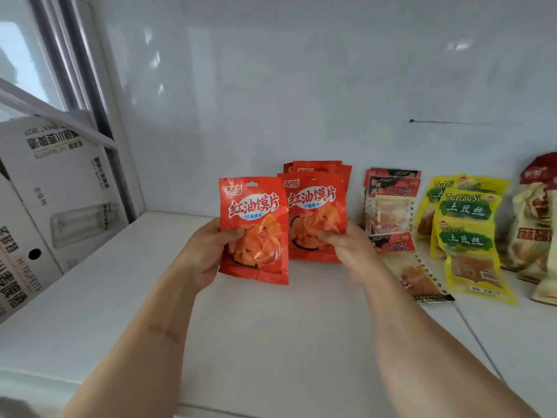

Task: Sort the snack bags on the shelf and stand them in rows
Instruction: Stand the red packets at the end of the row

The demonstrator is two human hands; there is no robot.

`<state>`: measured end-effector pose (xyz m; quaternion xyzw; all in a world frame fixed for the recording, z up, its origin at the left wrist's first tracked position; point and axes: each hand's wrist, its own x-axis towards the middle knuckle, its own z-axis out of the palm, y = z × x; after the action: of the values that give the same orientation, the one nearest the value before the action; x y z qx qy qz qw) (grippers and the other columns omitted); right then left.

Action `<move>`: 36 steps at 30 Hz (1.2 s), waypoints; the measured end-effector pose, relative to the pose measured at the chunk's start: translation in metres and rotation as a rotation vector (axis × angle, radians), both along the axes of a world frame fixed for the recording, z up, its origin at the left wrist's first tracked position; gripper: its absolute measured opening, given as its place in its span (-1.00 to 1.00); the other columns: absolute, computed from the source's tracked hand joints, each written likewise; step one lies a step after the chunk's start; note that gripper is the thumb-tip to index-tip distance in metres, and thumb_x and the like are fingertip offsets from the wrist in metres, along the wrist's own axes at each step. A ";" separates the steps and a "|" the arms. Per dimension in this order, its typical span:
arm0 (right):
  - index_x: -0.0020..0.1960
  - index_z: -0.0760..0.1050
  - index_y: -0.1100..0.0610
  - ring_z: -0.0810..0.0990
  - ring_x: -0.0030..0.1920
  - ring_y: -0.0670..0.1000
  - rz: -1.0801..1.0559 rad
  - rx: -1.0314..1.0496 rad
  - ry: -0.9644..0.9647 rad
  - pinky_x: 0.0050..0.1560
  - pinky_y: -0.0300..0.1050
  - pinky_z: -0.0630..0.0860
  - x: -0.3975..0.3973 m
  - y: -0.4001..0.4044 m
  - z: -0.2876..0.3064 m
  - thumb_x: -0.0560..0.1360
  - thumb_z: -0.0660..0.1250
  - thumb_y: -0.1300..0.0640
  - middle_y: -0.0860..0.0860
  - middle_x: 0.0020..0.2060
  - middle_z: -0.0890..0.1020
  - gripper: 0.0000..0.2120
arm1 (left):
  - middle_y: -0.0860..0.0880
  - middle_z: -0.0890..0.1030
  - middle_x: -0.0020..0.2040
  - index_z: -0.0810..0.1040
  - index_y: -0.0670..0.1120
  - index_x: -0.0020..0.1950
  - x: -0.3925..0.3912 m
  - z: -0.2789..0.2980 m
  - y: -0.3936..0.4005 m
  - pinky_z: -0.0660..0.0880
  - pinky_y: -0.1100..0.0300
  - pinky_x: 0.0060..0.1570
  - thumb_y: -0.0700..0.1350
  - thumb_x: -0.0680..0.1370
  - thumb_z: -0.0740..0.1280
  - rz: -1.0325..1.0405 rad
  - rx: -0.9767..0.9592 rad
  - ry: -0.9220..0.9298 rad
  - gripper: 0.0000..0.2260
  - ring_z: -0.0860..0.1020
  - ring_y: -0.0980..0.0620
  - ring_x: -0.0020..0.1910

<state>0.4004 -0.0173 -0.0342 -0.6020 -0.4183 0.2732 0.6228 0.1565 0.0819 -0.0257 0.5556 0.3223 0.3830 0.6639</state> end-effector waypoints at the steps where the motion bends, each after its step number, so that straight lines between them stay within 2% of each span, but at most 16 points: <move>1: 0.03 0.58 0.05 0.64 -0.25 -0.31 0.004 -0.009 -0.023 -0.16 -0.41 0.56 0.006 0.004 -0.004 0.45 0.47 0.27 -0.15 -0.16 0.68 -0.79 | -0.09 0.70 0.16 0.57 -0.12 0.30 0.005 -0.001 -0.001 0.53 -0.12 0.25 -0.23 0.58 0.36 0.006 -0.003 0.018 -0.72 0.65 -0.15 0.16; 3: -0.04 0.59 -0.01 0.66 -0.22 -0.29 -0.004 -0.017 -0.059 -0.17 -0.41 0.55 0.010 0.008 -0.005 0.46 0.48 0.27 -0.17 -0.18 0.68 -0.80 | -0.09 0.70 0.16 0.57 -0.12 0.29 0.013 -0.003 -0.003 0.52 -0.17 0.26 -0.24 0.58 0.36 0.009 -0.001 0.052 -0.72 0.66 -0.16 0.16; 5: -0.09 0.57 -0.04 0.67 -0.14 -0.17 -0.028 -0.011 -0.078 -0.21 -0.44 0.52 0.016 0.013 -0.009 0.47 0.48 0.26 -0.16 -0.18 0.66 -0.80 | -0.09 0.71 0.14 0.57 -0.12 0.29 0.021 -0.003 -0.004 0.51 -0.20 0.26 -0.26 0.57 0.35 0.019 -0.009 0.073 -0.71 0.66 -0.16 0.14; 8: -0.08 0.55 -0.03 0.65 -0.05 -0.02 -0.131 -0.021 -0.084 -0.02 -0.19 0.53 0.023 0.024 -0.015 0.46 0.50 0.15 -0.13 -0.15 0.65 -0.84 | -0.07 0.72 0.12 0.57 -0.11 0.27 0.033 -0.003 -0.002 0.53 -0.18 0.25 -0.27 0.56 0.36 0.024 -0.020 0.092 -0.72 0.67 -0.14 0.12; 10: 0.01 0.55 0.01 0.63 -0.04 -0.02 -0.179 -0.020 -0.077 -0.02 -0.15 0.51 0.026 0.030 -0.020 0.45 0.51 0.11 -0.11 -0.12 0.64 -0.80 | -0.05 0.72 0.11 0.58 -0.09 0.26 0.038 -0.003 0.001 0.53 -0.18 0.25 -0.26 0.56 0.38 0.032 -0.027 0.104 -0.72 0.67 -0.14 0.12; 13: -0.02 0.54 -0.01 0.61 -0.10 -0.08 -0.216 -0.008 -0.099 -0.12 -0.20 0.48 0.029 0.037 -0.022 0.46 0.50 0.11 -0.15 -0.15 0.63 -0.83 | -0.05 0.73 0.09 0.59 -0.07 0.24 0.046 -0.005 0.008 0.53 -0.17 0.24 -0.25 0.56 0.38 0.041 -0.034 0.112 -0.73 0.68 -0.13 0.11; 15: 0.03 0.55 0.02 0.60 -0.07 -0.06 -0.248 -0.023 -0.143 -0.06 -0.17 0.48 0.031 0.042 -0.022 0.48 0.49 0.10 -0.11 -0.09 0.65 -0.83 | -0.04 0.72 0.10 0.59 -0.07 0.25 0.052 -0.006 0.012 0.52 -0.18 0.26 -0.24 0.55 0.39 0.040 -0.040 0.112 -0.72 0.67 -0.13 0.12; 17: 0.05 0.56 0.03 0.62 -0.03 -0.02 -0.298 -0.064 -0.199 -0.02 -0.10 0.52 0.034 0.050 -0.025 0.47 0.48 0.01 -0.05 -0.03 0.67 -0.79 | -0.03 0.72 0.11 0.59 -0.05 0.26 0.056 -0.005 0.016 0.52 -0.18 0.26 -0.22 0.56 0.40 0.048 -0.041 0.120 -0.72 0.67 -0.12 0.13; 20: 0.01 0.57 0.01 0.64 -0.06 0.05 -0.426 -0.164 -0.287 -0.06 -0.02 0.58 0.038 0.057 -0.034 0.37 0.45 -0.27 0.00 -0.04 0.65 -0.59 | -0.01 0.72 0.10 0.59 -0.02 0.23 0.061 -0.005 0.023 0.55 -0.15 0.23 -0.22 0.57 0.39 0.070 -0.048 0.122 -0.75 0.67 -0.09 0.11; 21: 0.01 0.57 0.01 0.64 -0.07 0.06 -0.452 -0.182 -0.306 -0.07 0.00 0.59 0.038 0.057 -0.036 0.35 0.44 -0.31 0.01 -0.05 0.65 -0.56 | -0.01 0.72 0.09 0.60 -0.02 0.22 0.062 -0.005 0.025 0.55 -0.13 0.22 -0.22 0.57 0.39 0.080 -0.051 0.124 -0.76 0.67 -0.09 0.11; 25: 0.04 0.56 0.03 0.63 -0.05 0.07 -0.476 -0.181 -0.331 -0.05 0.03 0.59 0.036 0.056 -0.038 0.41 0.43 -0.26 0.00 -0.04 0.64 -0.59 | 0.00 0.73 0.06 0.60 -0.02 0.19 0.070 -0.008 0.029 0.59 -0.06 0.16 -0.25 0.57 0.38 0.089 -0.054 0.107 -0.77 0.68 -0.08 0.09; 29: 0.06 0.56 0.09 0.61 -0.02 0.09 -0.473 -0.181 -0.357 -0.08 -0.05 0.51 0.038 0.057 -0.041 0.52 0.38 -0.15 0.04 -0.02 0.64 -0.69 | 0.00 0.70 0.12 0.57 -0.02 0.26 0.082 -0.010 0.032 0.57 -0.08 0.19 -0.20 0.58 0.40 0.124 -0.049 0.130 -0.73 0.65 -0.07 0.11; 33: 0.04 0.58 0.18 0.59 -0.09 0.09 -0.517 -0.166 -0.372 -0.20 -0.12 0.34 0.038 0.051 -0.040 0.62 0.26 -0.03 0.09 -0.07 0.65 -0.72 | 0.05 0.69 0.06 0.56 0.01 0.21 0.100 -0.009 0.032 0.56 0.14 -0.09 -0.19 0.60 0.37 0.116 -0.009 0.134 -0.78 0.64 0.03 0.02; 34: 0.03 0.58 0.20 0.56 -0.12 0.08 -0.537 -0.165 -0.365 -0.21 -0.12 0.31 0.038 0.050 -0.039 0.64 0.22 -0.01 0.09 -0.10 0.64 -0.70 | 0.06 0.68 0.07 0.55 0.01 0.23 0.105 -0.008 0.032 0.56 0.13 -0.07 -0.18 0.60 0.37 0.119 0.002 0.148 -0.78 0.64 0.03 0.03; 36: -0.04 0.56 0.19 0.56 -0.13 0.09 -0.562 -0.169 -0.338 -0.22 -0.12 0.29 0.035 0.047 -0.037 0.67 0.15 0.01 0.05 -0.17 0.60 -0.68 | 0.04 0.67 0.12 0.54 0.00 0.28 0.116 -0.007 0.031 0.58 0.00 0.12 -0.15 0.59 0.38 0.127 0.019 0.174 -0.73 0.63 -0.02 0.10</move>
<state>0.4349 0.0297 -0.0708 -0.7802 -0.3093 0.0209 0.5433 0.2727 0.1128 -0.0331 0.5716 0.4097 0.3776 0.6024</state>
